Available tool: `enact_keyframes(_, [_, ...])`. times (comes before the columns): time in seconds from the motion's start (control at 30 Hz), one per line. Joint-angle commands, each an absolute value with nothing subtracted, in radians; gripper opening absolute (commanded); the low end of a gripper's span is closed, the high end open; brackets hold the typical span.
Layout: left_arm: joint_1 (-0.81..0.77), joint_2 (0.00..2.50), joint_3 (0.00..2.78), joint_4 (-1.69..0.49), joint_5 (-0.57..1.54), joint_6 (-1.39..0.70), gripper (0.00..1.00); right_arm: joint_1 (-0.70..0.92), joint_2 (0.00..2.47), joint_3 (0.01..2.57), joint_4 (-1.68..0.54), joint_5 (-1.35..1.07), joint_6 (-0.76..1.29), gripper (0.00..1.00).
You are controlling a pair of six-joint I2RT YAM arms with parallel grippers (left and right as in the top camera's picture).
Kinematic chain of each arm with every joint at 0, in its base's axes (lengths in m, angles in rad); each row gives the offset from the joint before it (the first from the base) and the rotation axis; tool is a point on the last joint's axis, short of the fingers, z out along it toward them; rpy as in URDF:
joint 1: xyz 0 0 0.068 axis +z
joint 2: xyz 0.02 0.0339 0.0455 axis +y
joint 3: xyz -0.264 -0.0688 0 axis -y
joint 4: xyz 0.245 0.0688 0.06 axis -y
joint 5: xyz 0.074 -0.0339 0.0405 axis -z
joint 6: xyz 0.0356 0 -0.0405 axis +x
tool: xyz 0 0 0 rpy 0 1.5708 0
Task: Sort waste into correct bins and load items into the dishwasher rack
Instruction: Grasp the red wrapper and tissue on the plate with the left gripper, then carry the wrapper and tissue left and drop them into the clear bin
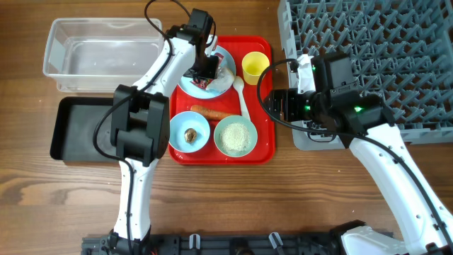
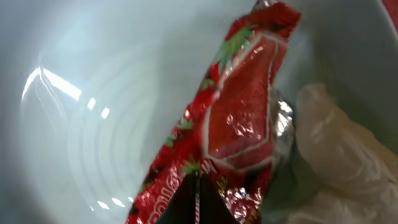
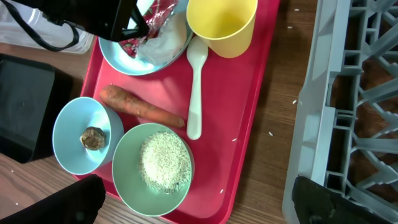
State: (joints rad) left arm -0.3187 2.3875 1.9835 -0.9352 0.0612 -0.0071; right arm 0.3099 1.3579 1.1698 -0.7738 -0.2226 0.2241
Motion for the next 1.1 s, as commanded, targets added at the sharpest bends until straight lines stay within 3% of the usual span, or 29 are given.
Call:
enact_keyframes(0.0, [-0.310, 2.213, 2.004, -0.939, 0.073, -0.069, 0.04, 0.314, 1.369, 1.186, -0.775, -0.199, 0.240, 1.00])
enact_keyframes(0.17, [-0.301, 2.117, 2.004, -0.946, 0.073, -0.086, 0.04, 0.314, 1.369, 1.185, -0.775, -0.199, 0.244, 1.00])
enact_keyframes(0.27, [-0.314, 2.165, 1.995, -0.965, 0.170, 0.057, 0.64, 0.314, 1.369, 1.185, -0.776, -0.199, 0.244, 1.00])
enact_keyframes(0.33, [-0.337, 2.209, 1.995, -1.003, 0.216, 0.163, 0.83, 0.314, 1.369, 1.185, -0.781, -0.199, 0.243, 1.00])
enact_keyframes(0.43, [-0.364, 2.275, 1.995, -1.001, 0.196, 0.207, 1.00, 0.314, 1.369, 1.185, -0.782, -0.199, 0.241, 1.00])
enact_keyframes(0.63, [-0.370, 2.365, 1.995, -0.957, 0.052, 0.206, 1.00, 0.314, 1.369, 1.185, -0.787, -0.199, 0.240, 1.00])
enact_keyframes(1.03, [-0.366, 2.512, 1.995, -0.852, -0.002, 0.198, 1.00, 0.315, 1.384, 1.185, -0.798, -0.199, 0.243, 1.00])
enact_keyframes(1.07, [-0.366, 2.514, 1.995, -0.852, -0.002, 0.199, 0.89, 0.315, 1.384, 1.185, -0.796, -0.199, 0.243, 1.00])
